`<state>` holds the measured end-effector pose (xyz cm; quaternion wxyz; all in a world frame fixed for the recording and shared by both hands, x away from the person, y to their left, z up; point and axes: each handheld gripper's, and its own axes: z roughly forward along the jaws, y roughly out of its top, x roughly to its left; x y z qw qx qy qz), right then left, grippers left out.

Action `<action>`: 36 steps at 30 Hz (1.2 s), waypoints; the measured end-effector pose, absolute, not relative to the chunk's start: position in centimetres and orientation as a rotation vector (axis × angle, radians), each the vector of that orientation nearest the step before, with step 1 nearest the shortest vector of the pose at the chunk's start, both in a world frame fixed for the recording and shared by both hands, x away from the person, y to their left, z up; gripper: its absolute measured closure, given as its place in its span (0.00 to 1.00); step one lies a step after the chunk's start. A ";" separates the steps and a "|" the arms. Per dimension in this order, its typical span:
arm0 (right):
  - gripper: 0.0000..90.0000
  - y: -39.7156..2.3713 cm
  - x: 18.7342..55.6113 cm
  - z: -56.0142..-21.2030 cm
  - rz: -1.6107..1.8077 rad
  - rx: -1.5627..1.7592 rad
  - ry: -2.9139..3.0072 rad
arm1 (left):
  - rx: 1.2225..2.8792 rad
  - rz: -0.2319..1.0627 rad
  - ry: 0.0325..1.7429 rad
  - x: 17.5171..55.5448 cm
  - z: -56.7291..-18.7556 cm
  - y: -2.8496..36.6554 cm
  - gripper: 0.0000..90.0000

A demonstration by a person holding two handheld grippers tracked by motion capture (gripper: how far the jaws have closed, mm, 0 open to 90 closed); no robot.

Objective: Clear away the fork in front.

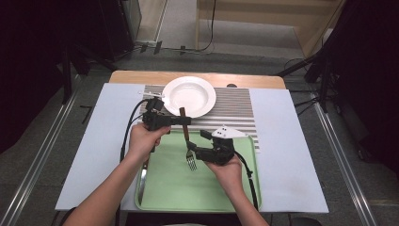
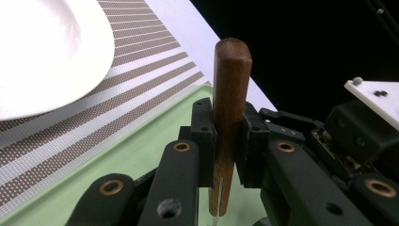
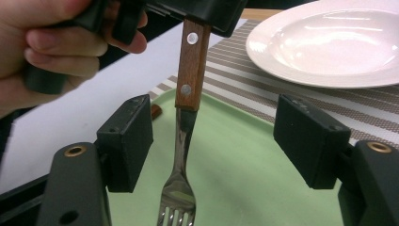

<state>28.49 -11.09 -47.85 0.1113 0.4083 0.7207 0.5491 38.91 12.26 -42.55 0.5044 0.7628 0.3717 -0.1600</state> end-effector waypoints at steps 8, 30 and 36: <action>0.29 -12.8 29.1 -47.9 1.612 1.182 2.153 | 1.844 -0.423 0.886 38.8 -42.4 12.4 0.89; 0.29 -16.8 28.6 -47.9 1.596 1.140 2.195 | 1.896 -0.480 0.869 37.5 -41.2 14.8 0.89; 0.29 -17.8 28.1 -48.0 1.590 1.139 2.185 | 1.921 -0.491 0.883 36.9 -40.9 15.4 0.89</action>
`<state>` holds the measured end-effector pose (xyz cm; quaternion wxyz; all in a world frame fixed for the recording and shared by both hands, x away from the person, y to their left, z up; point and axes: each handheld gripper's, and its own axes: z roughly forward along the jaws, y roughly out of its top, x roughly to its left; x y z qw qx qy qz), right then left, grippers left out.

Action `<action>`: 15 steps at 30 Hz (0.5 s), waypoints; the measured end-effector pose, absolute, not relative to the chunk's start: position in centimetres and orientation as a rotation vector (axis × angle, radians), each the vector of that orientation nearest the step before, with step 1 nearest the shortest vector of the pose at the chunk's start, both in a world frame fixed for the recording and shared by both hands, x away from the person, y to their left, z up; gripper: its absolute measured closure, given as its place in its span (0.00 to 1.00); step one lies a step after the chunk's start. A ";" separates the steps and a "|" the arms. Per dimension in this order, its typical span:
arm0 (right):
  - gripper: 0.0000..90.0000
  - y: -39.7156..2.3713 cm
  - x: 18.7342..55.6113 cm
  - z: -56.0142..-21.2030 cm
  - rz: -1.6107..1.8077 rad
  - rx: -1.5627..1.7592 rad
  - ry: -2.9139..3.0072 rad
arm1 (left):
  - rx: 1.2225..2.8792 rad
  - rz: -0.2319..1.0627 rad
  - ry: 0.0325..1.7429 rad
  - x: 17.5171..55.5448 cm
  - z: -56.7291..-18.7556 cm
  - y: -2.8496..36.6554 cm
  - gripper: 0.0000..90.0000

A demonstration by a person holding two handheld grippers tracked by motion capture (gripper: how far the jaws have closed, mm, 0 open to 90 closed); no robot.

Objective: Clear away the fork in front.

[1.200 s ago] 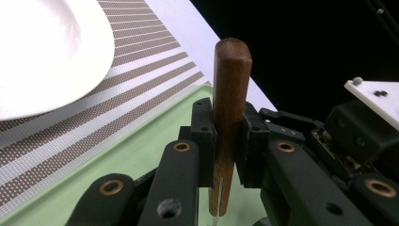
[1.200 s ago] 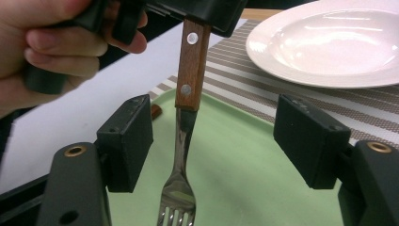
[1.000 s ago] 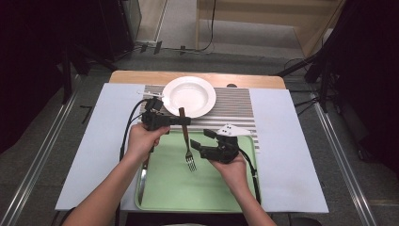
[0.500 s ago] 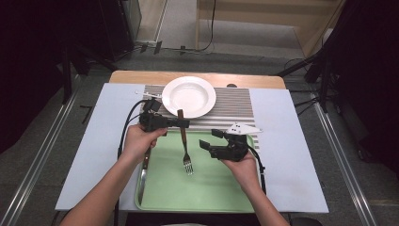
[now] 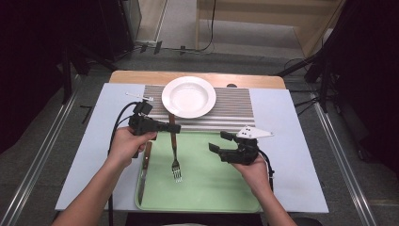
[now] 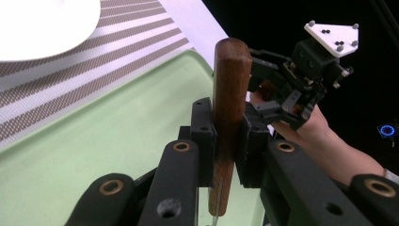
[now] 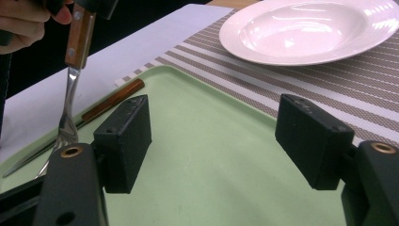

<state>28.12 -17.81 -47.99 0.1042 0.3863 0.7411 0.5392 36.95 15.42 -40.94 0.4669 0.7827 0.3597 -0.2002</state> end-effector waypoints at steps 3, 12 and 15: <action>0.29 -18.4 27.9 -48.0 1.590 1.150 2.181 | 1.924 -0.494 0.895 36.7 -40.8 15.8 0.89; 0.29 -19.8 27.3 -48.0 1.573 1.161 2.165 | 1.961 -0.485 0.952 36.4 -40.8 17.0 0.89; 0.29 -20.1 27.0 -48.0 1.574 1.164 2.156 | 1.983 -0.491 0.962 36.2 -40.8 17.3 0.89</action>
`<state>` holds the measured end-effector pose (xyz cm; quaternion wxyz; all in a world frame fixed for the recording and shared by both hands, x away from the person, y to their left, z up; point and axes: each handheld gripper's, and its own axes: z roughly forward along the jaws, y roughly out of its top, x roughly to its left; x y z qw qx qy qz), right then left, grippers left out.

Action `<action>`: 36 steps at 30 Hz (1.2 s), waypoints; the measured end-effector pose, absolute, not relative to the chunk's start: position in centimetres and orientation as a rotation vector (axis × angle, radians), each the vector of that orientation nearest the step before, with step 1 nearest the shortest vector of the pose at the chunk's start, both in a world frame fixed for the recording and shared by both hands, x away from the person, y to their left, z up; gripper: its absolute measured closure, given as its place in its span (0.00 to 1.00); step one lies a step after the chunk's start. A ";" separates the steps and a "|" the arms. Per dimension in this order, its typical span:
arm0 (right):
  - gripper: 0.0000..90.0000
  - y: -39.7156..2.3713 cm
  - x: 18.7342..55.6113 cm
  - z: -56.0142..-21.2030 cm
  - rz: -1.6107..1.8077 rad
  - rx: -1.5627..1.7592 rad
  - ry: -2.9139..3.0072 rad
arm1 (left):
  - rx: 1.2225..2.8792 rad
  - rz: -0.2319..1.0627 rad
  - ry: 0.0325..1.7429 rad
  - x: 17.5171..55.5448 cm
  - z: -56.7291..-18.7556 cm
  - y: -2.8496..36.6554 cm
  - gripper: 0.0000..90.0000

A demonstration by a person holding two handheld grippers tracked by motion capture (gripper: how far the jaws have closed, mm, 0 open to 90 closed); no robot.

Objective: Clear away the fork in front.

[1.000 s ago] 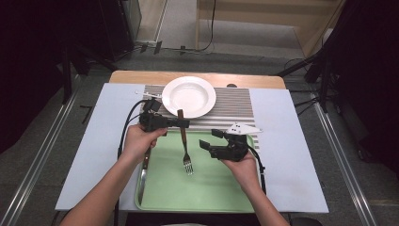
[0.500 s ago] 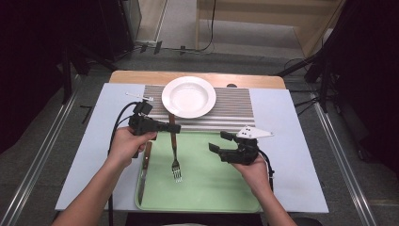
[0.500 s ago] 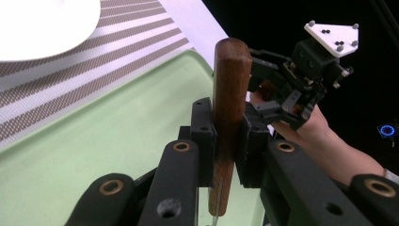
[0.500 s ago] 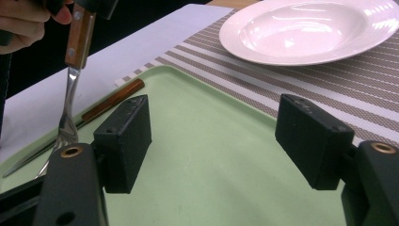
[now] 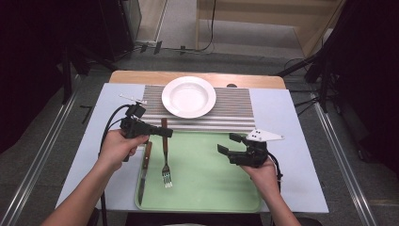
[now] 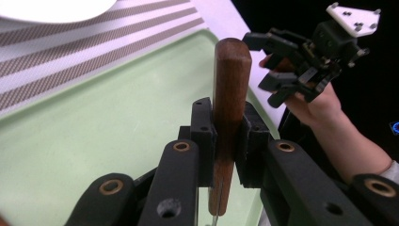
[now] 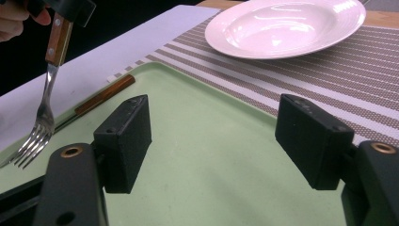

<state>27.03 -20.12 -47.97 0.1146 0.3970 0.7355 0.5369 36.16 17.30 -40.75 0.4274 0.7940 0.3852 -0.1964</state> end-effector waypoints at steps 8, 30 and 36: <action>0.29 -21.1 26.3 -48.1 1.553 1.145 2.160 | 2.022 -0.474 1.012 36.0 -41.3 18.4 0.89; 0.29 -24.6 23.9 -48.6 1.507 1.182 2.111 | 2.106 -0.469 1.123 36.1 -44.0 18.5 0.88; 0.29 -25.2 23.8 -48.7 1.489 1.199 2.108 | 2.094 -0.481 1.174 36.7 -45.7 17.9 0.87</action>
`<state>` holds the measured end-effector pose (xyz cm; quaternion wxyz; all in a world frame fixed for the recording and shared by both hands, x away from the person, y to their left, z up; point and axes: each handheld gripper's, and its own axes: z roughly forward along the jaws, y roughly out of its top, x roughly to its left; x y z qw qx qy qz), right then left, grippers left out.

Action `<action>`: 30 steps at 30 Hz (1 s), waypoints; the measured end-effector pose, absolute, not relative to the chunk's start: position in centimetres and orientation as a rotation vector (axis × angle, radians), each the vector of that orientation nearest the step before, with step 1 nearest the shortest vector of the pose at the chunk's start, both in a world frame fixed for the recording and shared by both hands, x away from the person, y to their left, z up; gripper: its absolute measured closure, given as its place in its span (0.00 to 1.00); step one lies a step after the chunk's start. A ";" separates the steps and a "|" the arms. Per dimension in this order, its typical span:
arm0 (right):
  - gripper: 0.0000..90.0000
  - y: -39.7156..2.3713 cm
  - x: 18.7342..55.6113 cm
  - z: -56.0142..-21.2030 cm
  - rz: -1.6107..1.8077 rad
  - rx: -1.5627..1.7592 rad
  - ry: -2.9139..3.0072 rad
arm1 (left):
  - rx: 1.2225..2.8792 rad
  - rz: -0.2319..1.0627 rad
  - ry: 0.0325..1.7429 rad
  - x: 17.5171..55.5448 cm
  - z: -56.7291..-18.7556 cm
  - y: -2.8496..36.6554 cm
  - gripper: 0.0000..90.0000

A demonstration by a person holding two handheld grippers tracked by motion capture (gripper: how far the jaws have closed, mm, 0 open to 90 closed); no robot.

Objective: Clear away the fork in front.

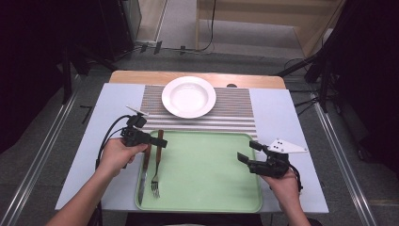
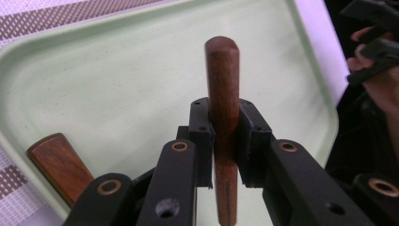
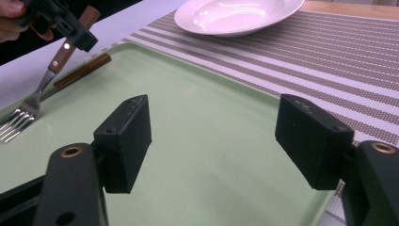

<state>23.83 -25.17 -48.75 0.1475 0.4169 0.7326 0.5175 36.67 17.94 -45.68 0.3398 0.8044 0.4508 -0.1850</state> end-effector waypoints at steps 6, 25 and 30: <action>0.29 -25.2 24.0 -48.9 1.479 1.211 2.113 | 2.121 -0.451 1.213 36.8 -46.9 17.7 0.85; 0.29 -24.9 23.9 -49.1 1.466 1.199 2.132 | 2.204 -0.357 1.240 36.6 -48.7 17.8 0.79; 0.29 -24.7 23.9 -49.1 1.468 1.194 2.135 | 2.206 -0.360 1.210 36.3 -48.5 17.6 0.64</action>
